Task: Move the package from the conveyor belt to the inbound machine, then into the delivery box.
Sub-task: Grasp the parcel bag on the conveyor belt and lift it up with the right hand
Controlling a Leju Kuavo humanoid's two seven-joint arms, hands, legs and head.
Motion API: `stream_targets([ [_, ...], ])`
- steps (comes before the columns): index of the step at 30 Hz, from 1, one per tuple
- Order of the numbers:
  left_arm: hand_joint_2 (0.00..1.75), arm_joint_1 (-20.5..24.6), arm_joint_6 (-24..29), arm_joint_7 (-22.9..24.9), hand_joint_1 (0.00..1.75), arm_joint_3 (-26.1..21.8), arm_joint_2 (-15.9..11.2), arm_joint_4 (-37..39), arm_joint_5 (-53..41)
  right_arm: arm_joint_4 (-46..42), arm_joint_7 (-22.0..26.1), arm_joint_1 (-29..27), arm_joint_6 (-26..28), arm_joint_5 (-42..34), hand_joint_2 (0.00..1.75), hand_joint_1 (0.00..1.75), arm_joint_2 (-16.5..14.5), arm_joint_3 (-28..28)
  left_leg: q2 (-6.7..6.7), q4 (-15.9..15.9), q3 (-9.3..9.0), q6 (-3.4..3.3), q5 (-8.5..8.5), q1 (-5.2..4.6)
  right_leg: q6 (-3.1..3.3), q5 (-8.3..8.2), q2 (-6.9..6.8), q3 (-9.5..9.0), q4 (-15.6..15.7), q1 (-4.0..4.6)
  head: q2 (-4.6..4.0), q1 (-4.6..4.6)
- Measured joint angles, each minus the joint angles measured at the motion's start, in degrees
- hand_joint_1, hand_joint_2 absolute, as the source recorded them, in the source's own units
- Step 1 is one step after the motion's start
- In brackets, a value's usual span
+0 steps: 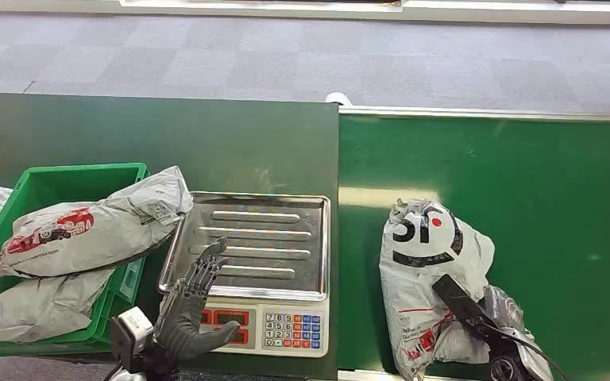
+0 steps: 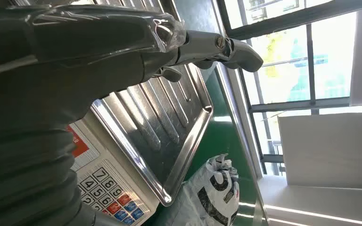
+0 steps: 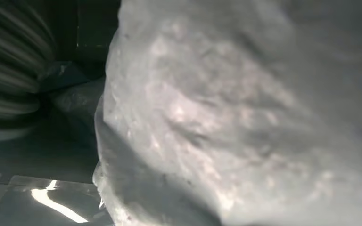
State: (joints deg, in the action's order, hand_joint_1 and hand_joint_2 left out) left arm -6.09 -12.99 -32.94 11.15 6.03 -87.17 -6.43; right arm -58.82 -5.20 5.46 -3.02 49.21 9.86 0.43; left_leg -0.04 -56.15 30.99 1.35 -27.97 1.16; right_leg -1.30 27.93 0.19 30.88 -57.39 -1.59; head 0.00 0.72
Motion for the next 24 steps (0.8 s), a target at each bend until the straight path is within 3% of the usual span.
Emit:
stream_targets([
  [14, 1.75, -0.26, 0.17, -0.03, 0.0, 0.0, 0.0, -0.28, 0.0, -0.11, 1.52, -0.15, 1.34, -1.52, 1.75, 1.75, -0.44, 1.14, -0.01, 0.0, 0.11, -0.01, -0.01, -0.01, 0.0, 0.0, -0.01, 0.1, 0.0, -0.01, 0.0, 0.0],
  [24, 1.75, -0.7, 0.33, -1.19, 0.0, 0.0, -0.02, -0.28, 0.0, -1.61, 7.68, -1.49, 3.33, -8.6, 1.75, 1.75, -1.73, 1.04, -0.01, 0.0, 0.31, 0.0, 0.0, -0.01, 0.0, 0.0, 0.0, 0.29, -0.01, -0.01, 0.0, -0.01],
])
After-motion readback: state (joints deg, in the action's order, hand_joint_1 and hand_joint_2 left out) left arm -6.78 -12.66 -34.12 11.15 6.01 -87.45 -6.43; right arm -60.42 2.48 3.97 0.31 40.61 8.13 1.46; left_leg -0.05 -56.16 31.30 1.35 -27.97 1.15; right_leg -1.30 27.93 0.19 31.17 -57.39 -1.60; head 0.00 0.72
